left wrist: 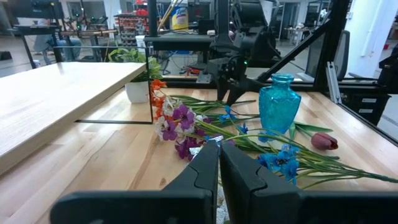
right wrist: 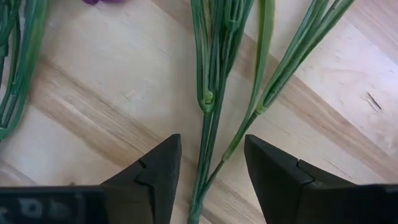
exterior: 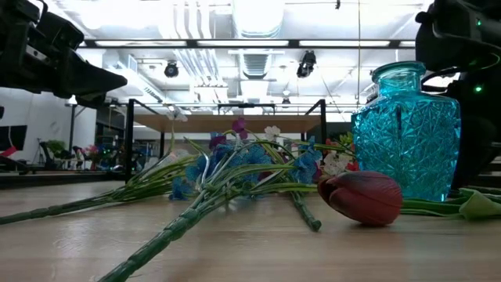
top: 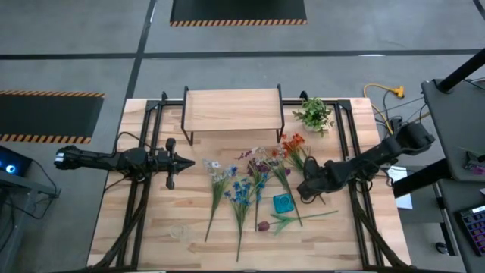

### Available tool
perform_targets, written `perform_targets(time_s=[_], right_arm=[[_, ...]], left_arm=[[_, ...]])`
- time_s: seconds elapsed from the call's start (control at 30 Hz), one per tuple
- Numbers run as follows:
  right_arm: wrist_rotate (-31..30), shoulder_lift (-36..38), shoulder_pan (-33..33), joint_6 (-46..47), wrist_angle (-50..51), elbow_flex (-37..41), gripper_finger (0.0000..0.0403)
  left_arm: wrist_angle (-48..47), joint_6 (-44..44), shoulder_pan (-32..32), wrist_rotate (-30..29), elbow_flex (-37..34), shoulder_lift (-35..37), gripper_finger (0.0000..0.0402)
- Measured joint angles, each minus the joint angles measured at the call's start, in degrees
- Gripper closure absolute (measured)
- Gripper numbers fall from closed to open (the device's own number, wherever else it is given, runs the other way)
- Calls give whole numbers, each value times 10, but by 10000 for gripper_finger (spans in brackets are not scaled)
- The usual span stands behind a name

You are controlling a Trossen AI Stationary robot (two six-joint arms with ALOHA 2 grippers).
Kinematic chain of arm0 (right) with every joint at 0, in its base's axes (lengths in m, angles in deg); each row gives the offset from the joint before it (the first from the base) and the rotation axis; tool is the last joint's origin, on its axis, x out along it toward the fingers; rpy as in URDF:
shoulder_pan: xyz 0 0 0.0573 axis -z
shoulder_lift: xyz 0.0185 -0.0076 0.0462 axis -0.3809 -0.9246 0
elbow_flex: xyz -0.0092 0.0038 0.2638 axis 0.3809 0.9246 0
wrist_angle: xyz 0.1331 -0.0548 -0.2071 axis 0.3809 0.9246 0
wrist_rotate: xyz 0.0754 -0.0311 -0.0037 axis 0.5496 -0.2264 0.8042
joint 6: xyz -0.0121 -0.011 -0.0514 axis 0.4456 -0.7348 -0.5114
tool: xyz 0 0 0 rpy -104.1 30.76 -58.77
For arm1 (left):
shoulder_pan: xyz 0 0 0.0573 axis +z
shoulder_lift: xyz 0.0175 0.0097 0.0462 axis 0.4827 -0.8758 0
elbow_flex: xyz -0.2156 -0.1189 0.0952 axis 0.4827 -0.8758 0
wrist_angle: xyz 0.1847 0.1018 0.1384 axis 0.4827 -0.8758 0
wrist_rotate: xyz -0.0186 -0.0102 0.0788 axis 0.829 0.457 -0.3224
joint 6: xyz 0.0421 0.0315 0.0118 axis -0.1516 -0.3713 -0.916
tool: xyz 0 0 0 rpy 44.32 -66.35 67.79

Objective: Pick and place flowers into a vace then onto a shelf
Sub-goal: Put the orange flowers into the blue vase

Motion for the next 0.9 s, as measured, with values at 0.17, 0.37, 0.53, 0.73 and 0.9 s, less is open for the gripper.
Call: perform_targets(time_s=[0.17, 0.37, 0.53, 0.73, 0.9], right_arm=[[11, -4, 1, -13, -2, 0, 259], [20, 12, 1, -14, -3, 1, 333], [28, 27, 1, -14, 16, 4, 387], [-3, 70, 0, 4, 85, -5, 390], [-32, 126, 0, -11, 91, -19, 390]], left_arm=[[0, 0, 0, -1, 0, 0, 402], [0, 0, 0, 0, 0, 0, 402], [0, 0, 0, 0, 0, 0, 402], [0, 0, 0, 1, 0, 0, 402], [0, 0, 0, 1, 0, 0, 402]])
